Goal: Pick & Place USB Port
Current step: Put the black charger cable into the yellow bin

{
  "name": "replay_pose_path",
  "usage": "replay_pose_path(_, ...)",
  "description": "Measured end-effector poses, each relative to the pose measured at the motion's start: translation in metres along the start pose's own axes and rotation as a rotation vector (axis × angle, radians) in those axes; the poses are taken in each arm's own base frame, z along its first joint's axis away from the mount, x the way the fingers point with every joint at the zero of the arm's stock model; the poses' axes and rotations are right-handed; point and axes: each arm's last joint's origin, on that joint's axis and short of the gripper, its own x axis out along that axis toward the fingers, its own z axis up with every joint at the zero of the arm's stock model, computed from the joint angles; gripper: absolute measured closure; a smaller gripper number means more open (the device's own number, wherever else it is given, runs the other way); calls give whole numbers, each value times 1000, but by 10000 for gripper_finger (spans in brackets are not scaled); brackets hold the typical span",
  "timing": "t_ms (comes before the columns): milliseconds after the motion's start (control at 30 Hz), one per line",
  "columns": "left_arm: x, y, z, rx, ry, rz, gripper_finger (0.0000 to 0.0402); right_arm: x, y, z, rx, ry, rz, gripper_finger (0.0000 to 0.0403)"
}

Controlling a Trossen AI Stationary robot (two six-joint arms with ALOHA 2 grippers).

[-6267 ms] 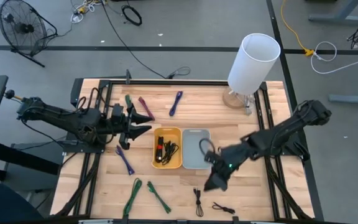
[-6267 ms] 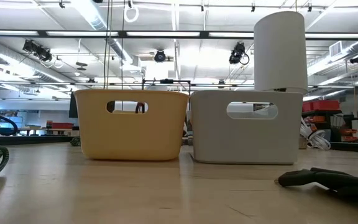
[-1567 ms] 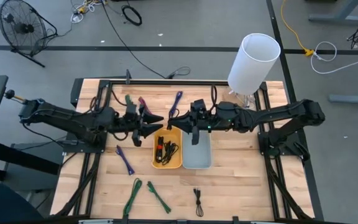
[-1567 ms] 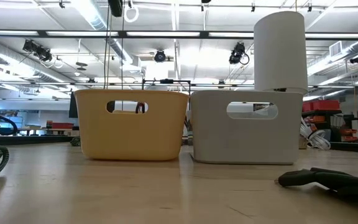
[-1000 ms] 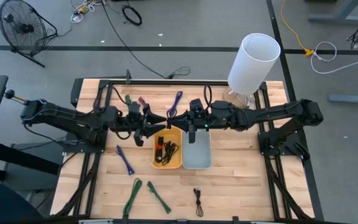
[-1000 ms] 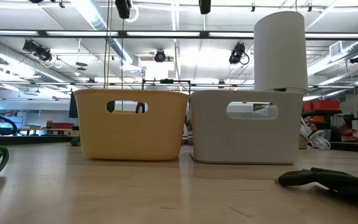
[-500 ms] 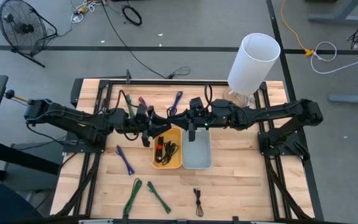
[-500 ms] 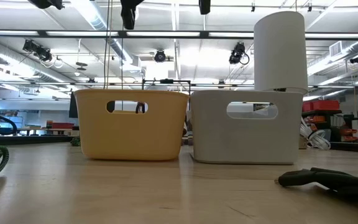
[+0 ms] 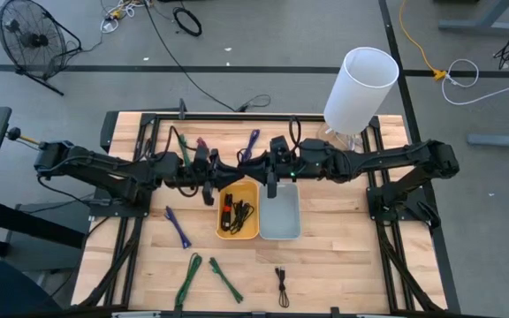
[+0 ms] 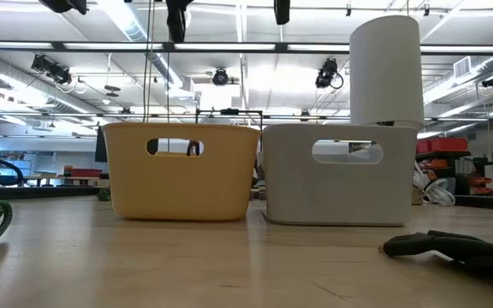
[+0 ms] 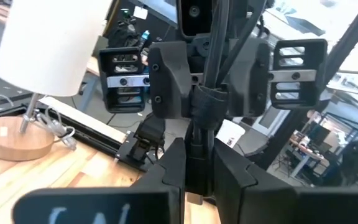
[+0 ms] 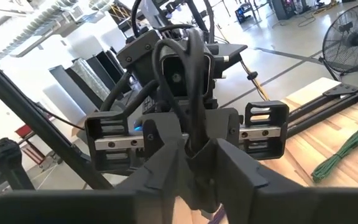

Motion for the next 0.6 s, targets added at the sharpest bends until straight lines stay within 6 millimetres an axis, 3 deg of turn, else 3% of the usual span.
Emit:
replay_pose_path(167,-6,3,0,-45,31,95,354,1,-6,2,0,2,-20,265)
replay_pose_path(367,-26,9,1,-129,121,258,354,1,-15,5,1,17,-35,256)
replay_pose_path(600,-47,15,-17,-265,316,447,354,0,-23,12,3,9,-17,255)
